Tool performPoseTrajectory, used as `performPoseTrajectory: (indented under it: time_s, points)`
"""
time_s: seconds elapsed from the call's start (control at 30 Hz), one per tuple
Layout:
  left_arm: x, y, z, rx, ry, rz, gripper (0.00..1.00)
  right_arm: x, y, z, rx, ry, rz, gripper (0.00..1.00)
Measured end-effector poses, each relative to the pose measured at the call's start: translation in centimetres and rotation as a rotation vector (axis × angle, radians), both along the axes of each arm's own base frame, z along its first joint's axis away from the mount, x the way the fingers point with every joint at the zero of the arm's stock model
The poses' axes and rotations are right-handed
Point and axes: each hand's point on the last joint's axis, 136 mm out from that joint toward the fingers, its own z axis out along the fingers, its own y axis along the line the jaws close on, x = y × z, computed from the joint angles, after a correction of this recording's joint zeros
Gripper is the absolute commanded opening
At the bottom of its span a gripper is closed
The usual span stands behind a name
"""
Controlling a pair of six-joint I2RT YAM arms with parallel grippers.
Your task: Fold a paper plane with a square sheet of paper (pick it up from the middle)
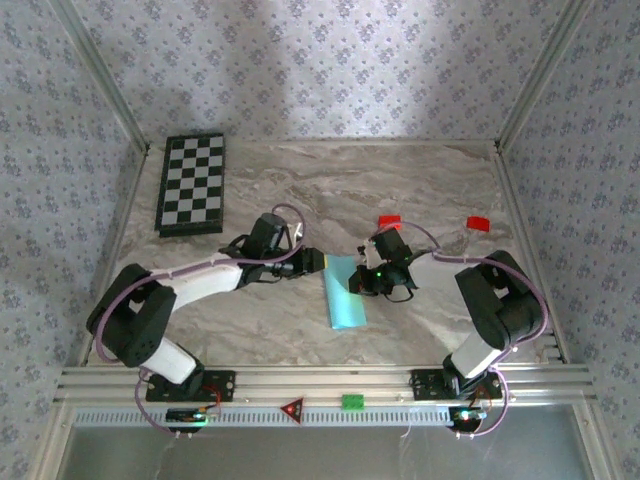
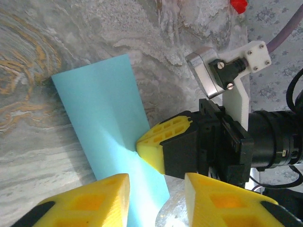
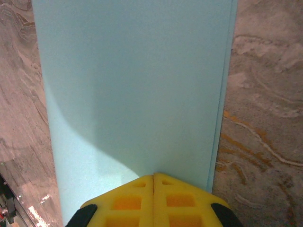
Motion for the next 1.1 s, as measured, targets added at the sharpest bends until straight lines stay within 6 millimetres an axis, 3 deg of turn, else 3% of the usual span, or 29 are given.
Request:
performPoseTrajectory:
  time_s: [0.27, 0.77, 1.1]
  points:
    - [0.1, -2.6, -1.1, -0.032, 0.055, -0.059, 0.0, 0.0, 0.0, 0.0, 0.0, 0.0, 0.0, 0.02]
    - [-0.3, -3.4, -3.7, -0.03, 0.124, -0.093, 0.0, 0.0, -0.1, 0.0, 0.0, 0.002, -0.002, 0.02]
    - [-1.2, -2.1, -6.8, 0.051, 0.152, -0.094, 0.0, 0.0, -0.1, -0.1, 0.004, -0.004, -0.003, 0.02]
